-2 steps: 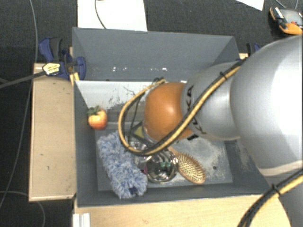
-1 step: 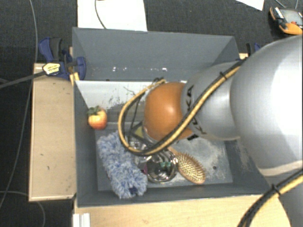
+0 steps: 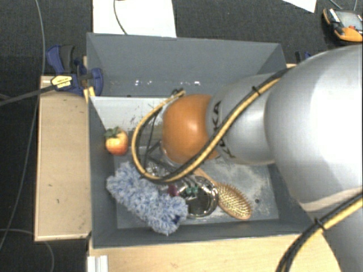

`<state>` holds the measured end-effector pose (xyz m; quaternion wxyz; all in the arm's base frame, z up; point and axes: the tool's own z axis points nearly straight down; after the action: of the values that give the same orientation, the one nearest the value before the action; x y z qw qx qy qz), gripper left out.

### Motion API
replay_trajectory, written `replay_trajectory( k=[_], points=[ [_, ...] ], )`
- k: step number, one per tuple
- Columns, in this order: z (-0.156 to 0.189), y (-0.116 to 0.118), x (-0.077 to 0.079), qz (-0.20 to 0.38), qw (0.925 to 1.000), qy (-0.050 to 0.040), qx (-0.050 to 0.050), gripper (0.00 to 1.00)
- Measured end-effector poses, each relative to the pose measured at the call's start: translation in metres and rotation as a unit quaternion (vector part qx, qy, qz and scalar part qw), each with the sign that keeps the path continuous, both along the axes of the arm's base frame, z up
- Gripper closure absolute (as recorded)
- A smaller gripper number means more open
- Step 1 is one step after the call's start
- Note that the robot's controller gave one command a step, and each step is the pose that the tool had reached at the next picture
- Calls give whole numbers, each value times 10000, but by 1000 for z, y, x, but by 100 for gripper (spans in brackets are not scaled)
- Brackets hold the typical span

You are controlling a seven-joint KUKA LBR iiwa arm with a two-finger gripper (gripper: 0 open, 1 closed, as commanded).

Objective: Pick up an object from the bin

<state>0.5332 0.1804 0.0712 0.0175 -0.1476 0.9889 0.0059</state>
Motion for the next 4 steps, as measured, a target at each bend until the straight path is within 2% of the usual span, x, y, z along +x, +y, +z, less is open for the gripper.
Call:
replay_trajectory(
  k=[1, 2, 3, 4],
  points=[
    [102, -15, -8, -241, 9997, 39, -10, 100],
    [45, -16, -7, -244, 9997, -6, 12, 100],
    [98, -28, -5, -134, 9999, 21, -7, 100],
    [35, -31, -6, -272, 9996, -1, 9, 100]
  ],
)
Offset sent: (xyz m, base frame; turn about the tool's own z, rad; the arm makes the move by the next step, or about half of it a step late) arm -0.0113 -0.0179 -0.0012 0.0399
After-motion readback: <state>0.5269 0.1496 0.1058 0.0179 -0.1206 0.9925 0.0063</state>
